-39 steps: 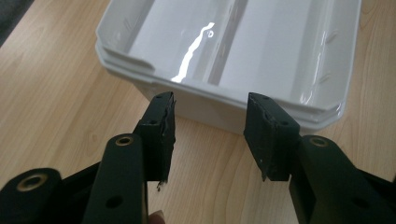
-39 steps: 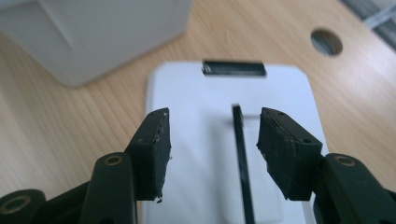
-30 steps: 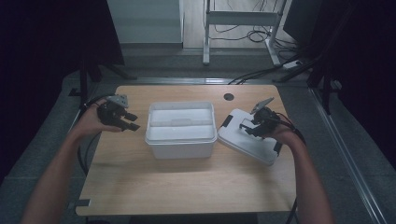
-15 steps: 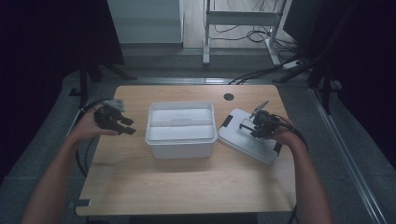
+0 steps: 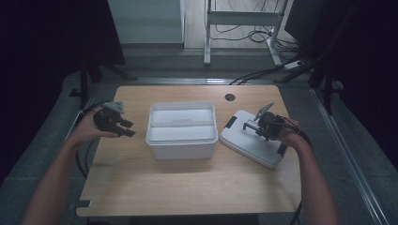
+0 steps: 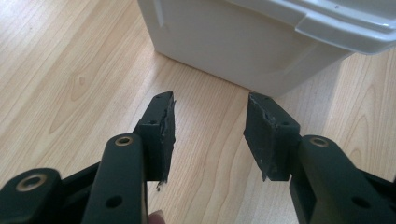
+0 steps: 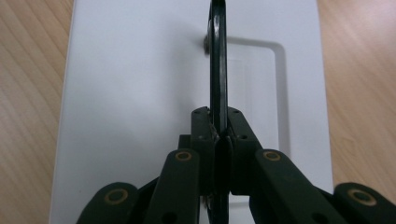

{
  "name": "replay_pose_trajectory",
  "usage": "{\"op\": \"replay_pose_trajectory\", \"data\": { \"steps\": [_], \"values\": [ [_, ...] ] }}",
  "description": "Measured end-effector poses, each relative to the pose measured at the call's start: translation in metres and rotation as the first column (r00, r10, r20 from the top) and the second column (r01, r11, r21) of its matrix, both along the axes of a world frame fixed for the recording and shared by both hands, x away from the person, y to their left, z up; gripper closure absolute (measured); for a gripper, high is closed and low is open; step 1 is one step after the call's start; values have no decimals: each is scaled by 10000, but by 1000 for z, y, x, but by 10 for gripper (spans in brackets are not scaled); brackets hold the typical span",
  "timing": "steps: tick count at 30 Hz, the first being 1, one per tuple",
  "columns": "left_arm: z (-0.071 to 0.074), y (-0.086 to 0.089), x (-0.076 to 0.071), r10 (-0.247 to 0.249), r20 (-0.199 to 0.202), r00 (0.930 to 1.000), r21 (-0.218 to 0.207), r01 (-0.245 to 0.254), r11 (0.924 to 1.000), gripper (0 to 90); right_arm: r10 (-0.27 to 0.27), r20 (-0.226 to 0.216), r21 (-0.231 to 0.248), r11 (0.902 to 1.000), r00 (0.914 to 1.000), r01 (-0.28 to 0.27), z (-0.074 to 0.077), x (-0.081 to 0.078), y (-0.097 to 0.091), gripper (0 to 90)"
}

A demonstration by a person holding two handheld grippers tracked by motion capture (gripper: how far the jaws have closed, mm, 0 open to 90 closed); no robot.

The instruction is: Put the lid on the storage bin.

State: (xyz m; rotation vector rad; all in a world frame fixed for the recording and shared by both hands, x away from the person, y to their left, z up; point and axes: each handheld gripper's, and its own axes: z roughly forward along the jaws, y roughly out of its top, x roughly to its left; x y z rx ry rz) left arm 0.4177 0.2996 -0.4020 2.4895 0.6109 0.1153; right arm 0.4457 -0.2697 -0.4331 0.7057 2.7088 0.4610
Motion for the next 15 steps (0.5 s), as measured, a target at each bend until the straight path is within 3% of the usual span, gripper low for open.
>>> {"op": "replay_pose_trajectory", "data": {
  "steps": [3,8,11,15],
  "values": [
    [0,1,-1,77,-7,10000,-28,-77,10000,533,60,269,51,10000,9996,-61,13,-6,-6,837],
    [0,2,-2,119,39,9999,-57,-119,9999,533,146,1001,416,9990,9949,-188,50,-18,-16,837],
    [0,3,-2,141,6,9999,-29,-141,9999,532,227,1491,840,9958,9886,-355,75,-26,-20,837],
    [1,2,-1,157,-35,9999,12,-157,9999,532,570,2086,1057,9911,9763,-805,105,-31,-16,837]
  ]
}}
